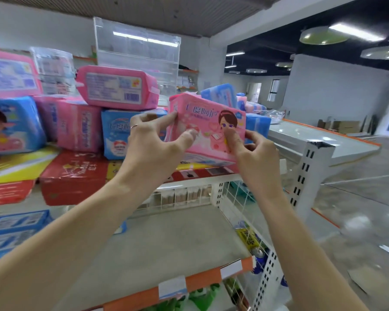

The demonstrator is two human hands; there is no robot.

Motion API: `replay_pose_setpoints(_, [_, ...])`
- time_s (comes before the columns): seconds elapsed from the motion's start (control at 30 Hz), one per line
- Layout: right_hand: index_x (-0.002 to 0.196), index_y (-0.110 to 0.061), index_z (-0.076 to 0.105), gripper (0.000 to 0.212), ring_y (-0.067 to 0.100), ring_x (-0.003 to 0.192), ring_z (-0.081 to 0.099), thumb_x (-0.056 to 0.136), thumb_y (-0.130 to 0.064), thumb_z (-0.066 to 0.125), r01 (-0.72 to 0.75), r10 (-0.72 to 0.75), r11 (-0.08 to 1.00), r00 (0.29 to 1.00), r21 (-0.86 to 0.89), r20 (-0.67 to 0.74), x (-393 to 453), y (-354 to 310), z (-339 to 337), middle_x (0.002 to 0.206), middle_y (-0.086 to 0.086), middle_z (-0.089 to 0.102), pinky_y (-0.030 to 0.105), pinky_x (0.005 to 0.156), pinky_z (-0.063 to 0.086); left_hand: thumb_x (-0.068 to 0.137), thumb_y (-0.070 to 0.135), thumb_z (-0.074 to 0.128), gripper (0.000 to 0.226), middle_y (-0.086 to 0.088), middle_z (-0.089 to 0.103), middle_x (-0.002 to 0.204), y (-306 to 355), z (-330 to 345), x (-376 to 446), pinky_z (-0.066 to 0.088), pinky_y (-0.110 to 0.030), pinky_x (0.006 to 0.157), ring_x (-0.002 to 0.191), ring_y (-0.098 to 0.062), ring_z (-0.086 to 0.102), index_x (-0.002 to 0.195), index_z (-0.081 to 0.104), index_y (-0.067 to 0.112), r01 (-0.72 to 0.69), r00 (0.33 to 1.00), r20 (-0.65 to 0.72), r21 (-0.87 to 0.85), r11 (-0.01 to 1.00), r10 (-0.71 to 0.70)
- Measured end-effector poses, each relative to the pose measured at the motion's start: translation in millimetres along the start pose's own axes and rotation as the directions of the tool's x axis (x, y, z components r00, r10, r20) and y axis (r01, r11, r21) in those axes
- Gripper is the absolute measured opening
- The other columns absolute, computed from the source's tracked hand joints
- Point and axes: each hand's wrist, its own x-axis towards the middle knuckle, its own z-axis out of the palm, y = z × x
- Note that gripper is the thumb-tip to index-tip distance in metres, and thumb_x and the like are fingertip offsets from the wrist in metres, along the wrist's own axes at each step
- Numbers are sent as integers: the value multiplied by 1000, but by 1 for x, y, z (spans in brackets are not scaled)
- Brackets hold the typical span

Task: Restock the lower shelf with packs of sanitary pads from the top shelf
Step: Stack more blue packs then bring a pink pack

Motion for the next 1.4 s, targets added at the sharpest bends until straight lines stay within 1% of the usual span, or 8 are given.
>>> replay_pose_setpoints(0.23, [81, -46, 64, 15, 13, 79, 73, 90, -57, 60, 45, -43, 998, 998, 41, -49, -35, -16, -13, 80, -8, 75, 47, 76, 59, 91, 21, 72, 44, 16, 73, 116, -1, -13, -21, 57, -31, 94, 97, -4, 72, 134, 63, 29, -16, 1000, 4, -213, 977, 18])
replay_pose_setpoints(0.4, [82, -42, 64, 12, 2, 71, 72, 94, -46, 65, 70, -65, 995, 995, 64, -78, -58, -31, -29, 71, -17, 73, 31, 73, 60, 91, 14, 70, 33, 6, 77, 106, -2, -19, -40, 59, -22, 78, 91, -8, 75, 121, 67, 27, -39, 998, 43, -303, 952, 55])
replay_pose_setpoints(0.63, [95, -46, 60, 9, 0, 75, 71, 90, -53, 59, 108, -111, 994, 989, -33, -97, -96, -22, -53, 79, -18, 72, 32, 73, 60, 73, 37, 84, 57, 5, 75, 108, -10, -6, -76, 58, -26, 75, 91, -11, 75, 121, 59, 20, 17, 999, -40, -334, 943, -33])
replay_pose_setpoints(0.73, [104, -49, 58, 17, 0, 79, 71, 87, -49, 58, 99, -92, 993, 990, 63, -102, -112, -10, -66, 86, -25, 72, 17, 71, 55, 71, 44, 82, 66, 8, 73, 114, -17, 0, -92, 59, -32, 80, 98, -17, 74, 129, 60, 22, 18, 998, 62, -325, 945, 2])
replay_pose_setpoints(0.9, [116, -39, 58, 35, 9, 89, 73, 85, -55, 61, 66, -65, 987, 998, 148, -12, -150, 19, -74, 104, -13, 74, 20, 75, 57, 75, 42, 85, 50, 10, 73, 113, -44, 6, -127, 57, -20, 78, 106, -6, 69, 119, 62, 33, 62, 975, 224, -309, 949, 9])
replay_pose_setpoints(1.2, [117, -32, 56, 28, 9, 97, 70, 90, -34, 64, -63, 23, 983, 975, 175, 220, -199, 56, -50, 108, -13, 71, 20, 76, 58, 64, 46, 90, 56, 6, 75, 111, -107, -10, -173, 58, -36, 86, 107, -14, 70, 108, 55, 45, 281, 939, 269, -236, 930, -215])
replay_pose_setpoints(1.3, [106, -25, 59, 19, 5, 86, 71, 92, -34, 68, -107, 81, 992, 948, 67, 308, -213, 59, -26, 97, -16, 72, 25, 72, 59, 70, 33, 83, 51, -1, 78, 99, -129, -23, -187, 60, -25, 69, 92, -16, 75, 111, 55, 27, 422, 903, 187, -233, 876, -386])
replay_pose_setpoints(1.4, [97, -27, 57, 22, 3, 71, 70, 90, -48, 60, -127, 170, 983, 904, -134, 392, -229, 65, 8, 81, -17, 71, 36, 70, 58, 75, 31, 77, 41, -15, 77, 95, -154, -37, -203, 62, -38, 69, 85, -31, 75, 108, 57, 18, 569, 822, 145, -262, 779, -551])
